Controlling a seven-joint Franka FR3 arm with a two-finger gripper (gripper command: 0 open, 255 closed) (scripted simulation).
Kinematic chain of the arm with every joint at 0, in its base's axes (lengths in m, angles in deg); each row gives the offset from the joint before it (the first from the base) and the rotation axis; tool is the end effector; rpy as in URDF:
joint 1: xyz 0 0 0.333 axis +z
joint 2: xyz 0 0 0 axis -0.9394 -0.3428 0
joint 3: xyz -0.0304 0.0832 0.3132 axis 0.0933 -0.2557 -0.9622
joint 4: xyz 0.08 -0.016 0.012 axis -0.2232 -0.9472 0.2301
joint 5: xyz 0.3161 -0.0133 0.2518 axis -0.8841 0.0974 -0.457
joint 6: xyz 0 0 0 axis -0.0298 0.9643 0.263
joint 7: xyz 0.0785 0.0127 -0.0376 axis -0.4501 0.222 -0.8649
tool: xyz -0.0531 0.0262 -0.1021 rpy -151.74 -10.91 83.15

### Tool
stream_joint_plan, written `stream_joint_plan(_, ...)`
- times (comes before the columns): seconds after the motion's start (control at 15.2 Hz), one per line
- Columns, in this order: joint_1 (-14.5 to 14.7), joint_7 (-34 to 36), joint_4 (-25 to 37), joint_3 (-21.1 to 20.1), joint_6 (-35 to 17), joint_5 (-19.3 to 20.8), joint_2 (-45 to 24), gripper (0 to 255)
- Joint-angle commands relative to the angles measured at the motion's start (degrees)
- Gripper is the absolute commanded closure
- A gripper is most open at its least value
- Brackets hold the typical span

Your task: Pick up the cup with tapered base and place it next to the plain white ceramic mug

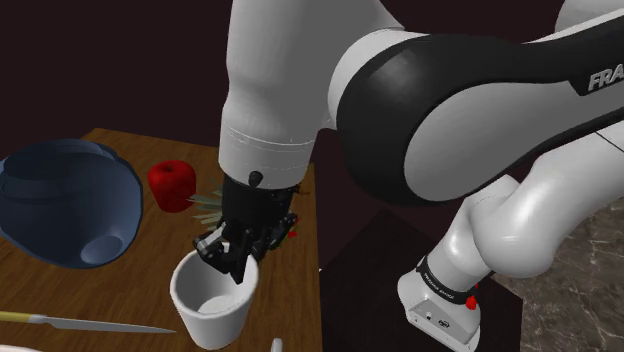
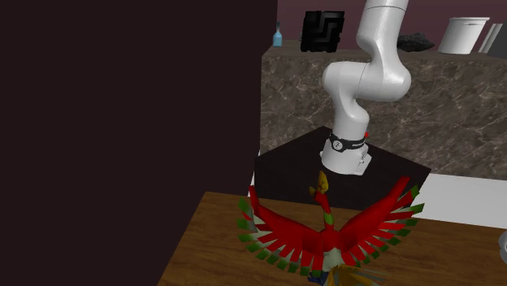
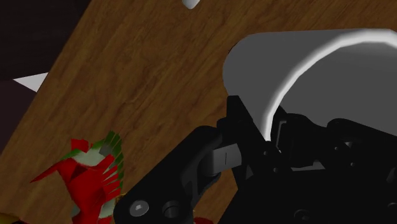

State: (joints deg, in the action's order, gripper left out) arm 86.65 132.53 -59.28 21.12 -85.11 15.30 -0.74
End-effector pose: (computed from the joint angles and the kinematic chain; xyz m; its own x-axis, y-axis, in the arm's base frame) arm 0.2762 0.4129 0.4425 0.9902 -0.1297 -0.0510 -0.1346 -0.9851 -0.1072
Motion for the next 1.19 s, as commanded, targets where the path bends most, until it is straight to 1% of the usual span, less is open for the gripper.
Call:
stream_joint_plan(0.0,0.0,0.1,-0.9,-0.4,-1.5,0.1,-0.6,255)
stream_joint_plan(0.66,-0.2,0.8,-5.5,-2.2,-10.0,1.3,-4.9,255)
stream_joint_plan(1.12,-0.6,2.2,-8.1,-3.4,-16.6,3.6,-9.3,255)
